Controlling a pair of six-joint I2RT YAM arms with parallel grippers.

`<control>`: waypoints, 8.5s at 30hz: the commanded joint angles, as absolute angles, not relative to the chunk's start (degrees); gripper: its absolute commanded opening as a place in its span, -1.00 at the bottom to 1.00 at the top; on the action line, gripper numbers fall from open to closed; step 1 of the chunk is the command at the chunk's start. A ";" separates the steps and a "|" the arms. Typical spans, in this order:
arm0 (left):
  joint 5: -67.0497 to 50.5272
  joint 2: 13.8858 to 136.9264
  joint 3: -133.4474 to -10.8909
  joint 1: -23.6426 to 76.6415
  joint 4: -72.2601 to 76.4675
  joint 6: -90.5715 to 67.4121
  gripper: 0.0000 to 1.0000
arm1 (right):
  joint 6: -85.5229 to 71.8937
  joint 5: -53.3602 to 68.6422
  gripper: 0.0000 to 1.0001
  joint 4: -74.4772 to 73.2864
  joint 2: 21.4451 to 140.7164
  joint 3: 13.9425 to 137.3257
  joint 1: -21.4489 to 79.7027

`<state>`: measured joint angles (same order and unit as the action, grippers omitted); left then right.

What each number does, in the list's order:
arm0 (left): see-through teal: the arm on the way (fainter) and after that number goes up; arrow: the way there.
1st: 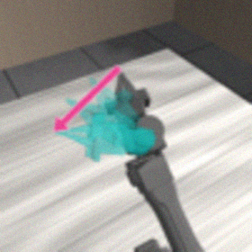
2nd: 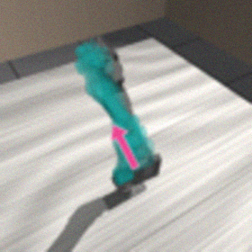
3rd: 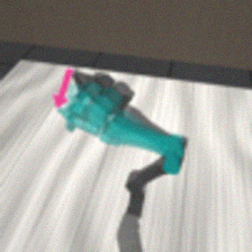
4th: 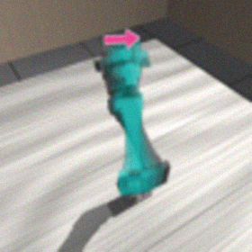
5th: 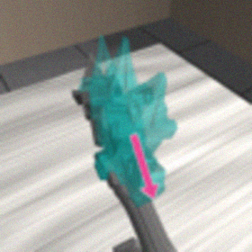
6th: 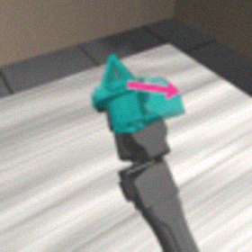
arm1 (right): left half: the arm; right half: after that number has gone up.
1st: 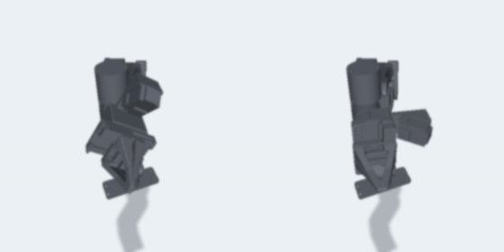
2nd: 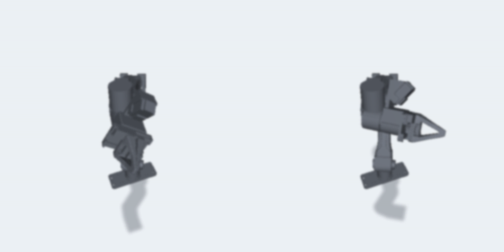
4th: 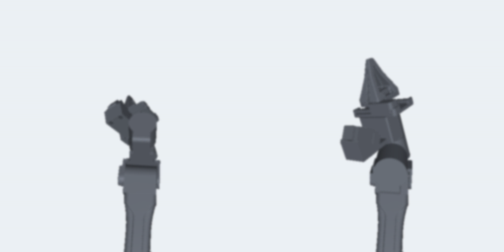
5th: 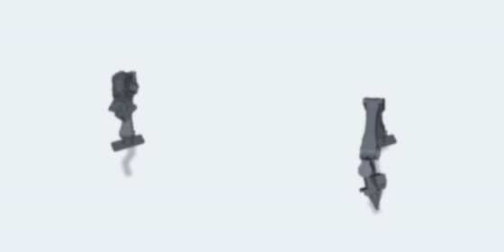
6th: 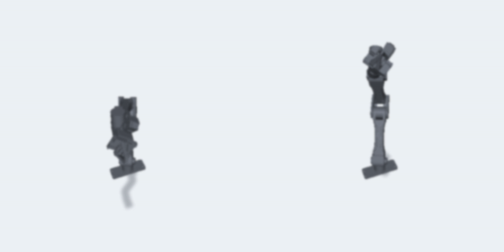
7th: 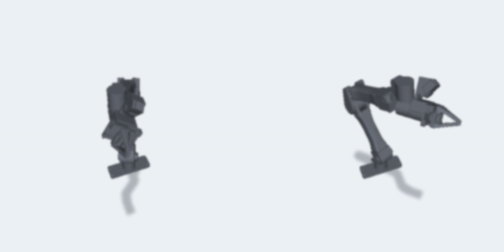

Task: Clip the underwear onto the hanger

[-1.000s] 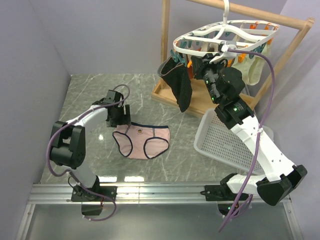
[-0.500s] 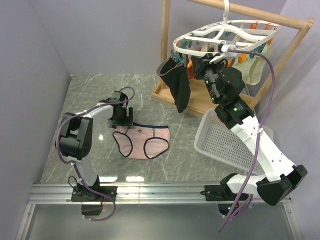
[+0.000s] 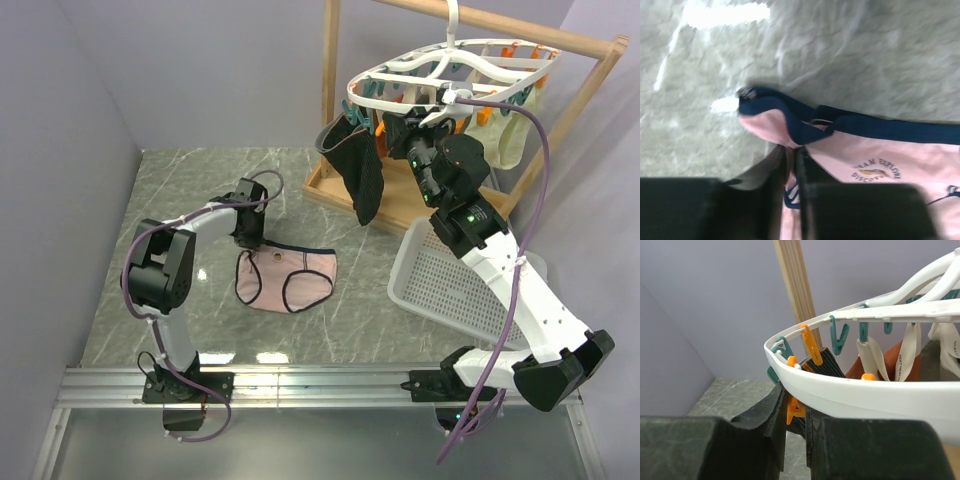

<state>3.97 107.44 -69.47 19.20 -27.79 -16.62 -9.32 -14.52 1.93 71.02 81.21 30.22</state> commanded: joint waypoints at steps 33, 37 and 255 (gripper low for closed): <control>-25.75 84.64 -71.18 33.57 19.60 -11.34 -0.99 | -9.93 -12.39 -1.00 4.92 69.78 79.10 28.21; -25.49 86.92 -76.54 34.28 17.93 -12.04 -0.99 | -10.72 -11.78 -1.00 4.92 69.61 79.28 28.30; -2.12 105.01 -85.75 57.83 55.54 -7.12 0.28 | -17.67 -1.59 0.35 -15.46 44.64 68.19 7.74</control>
<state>-7.81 101.84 -79.90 57.63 48.16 -6.94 -20.51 -3.97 -18.04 42.30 62.83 9.78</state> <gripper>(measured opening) 0.640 0.680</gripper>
